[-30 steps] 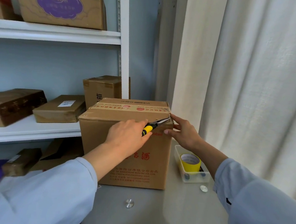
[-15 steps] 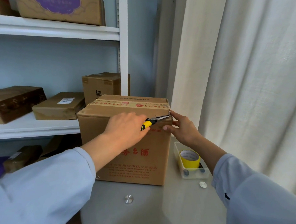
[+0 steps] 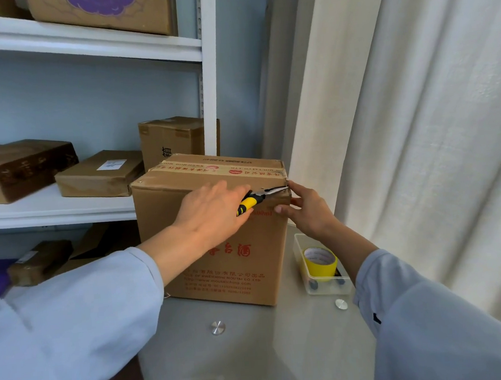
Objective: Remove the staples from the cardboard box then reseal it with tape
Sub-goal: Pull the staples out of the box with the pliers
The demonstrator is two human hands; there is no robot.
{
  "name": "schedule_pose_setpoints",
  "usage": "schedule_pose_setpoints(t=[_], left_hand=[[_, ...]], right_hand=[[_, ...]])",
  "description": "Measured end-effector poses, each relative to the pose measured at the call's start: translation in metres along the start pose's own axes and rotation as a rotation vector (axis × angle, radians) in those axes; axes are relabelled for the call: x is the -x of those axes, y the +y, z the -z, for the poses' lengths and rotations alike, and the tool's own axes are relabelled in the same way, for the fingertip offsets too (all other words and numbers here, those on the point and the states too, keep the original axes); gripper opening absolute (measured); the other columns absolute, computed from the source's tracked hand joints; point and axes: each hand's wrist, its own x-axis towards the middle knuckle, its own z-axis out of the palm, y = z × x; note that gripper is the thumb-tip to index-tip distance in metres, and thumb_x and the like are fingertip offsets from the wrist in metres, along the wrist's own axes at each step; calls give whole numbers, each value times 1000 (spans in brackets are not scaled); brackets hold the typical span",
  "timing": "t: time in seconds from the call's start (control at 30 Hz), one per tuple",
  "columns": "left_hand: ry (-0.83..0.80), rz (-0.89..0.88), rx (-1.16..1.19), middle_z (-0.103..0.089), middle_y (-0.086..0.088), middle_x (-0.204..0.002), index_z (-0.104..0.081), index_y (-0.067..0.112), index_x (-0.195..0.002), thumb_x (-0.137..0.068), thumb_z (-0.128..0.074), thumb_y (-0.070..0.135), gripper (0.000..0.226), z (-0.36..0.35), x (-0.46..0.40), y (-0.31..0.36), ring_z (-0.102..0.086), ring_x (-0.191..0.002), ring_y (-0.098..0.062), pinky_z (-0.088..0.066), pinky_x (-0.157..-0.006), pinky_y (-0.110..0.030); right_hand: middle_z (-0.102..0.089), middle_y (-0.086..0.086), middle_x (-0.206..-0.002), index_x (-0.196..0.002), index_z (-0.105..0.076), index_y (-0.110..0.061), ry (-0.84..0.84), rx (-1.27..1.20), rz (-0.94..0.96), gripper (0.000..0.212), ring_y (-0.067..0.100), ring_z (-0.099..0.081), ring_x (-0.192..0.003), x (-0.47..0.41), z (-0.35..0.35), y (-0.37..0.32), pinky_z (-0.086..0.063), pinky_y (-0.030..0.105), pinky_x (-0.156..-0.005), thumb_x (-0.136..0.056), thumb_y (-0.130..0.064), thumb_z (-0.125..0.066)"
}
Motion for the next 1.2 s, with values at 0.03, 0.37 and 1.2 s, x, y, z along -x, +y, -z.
schedule_pose_setpoints(t=[0.03, 0.37, 1.2], left_hand=[[5, -8, -21, -57, -5, -112, -33, 32, -143, -95, -40, 52, 52, 1, -1, -1, -58, -98, -23, -50, -79, -35], [-30, 18, 94, -62, -1, -116, -41, 34, -139, -94, -42, 52, 49, -3, 0, -3, -59, -105, -21, -48, -87, -36], [-37, 74, 144, -66, 4, -105, -53, 36, -127, -92, -45, 54, 40, 21, 7, 0, -62, -92, -20, -51, -76, -32]], right_hand=[[-59, 4, -131, -148, -32, -23, 1, -6, 0, 64, 26, -50, -128, 0, 0, 0, -42, 48, -106, -91, -19, -63], [-56, 3, -135, -148, -30, -24, 5, -3, 4, 65, 26, -48, -130, 1, -1, 1, -40, 44, -107, -92, -21, -62], [-72, 0, -105, -110, -72, -20, 378, 42, 41, 28, 17, -65, -98, 15, 10, -24, -49, 26, -78, -85, -32, -70]])
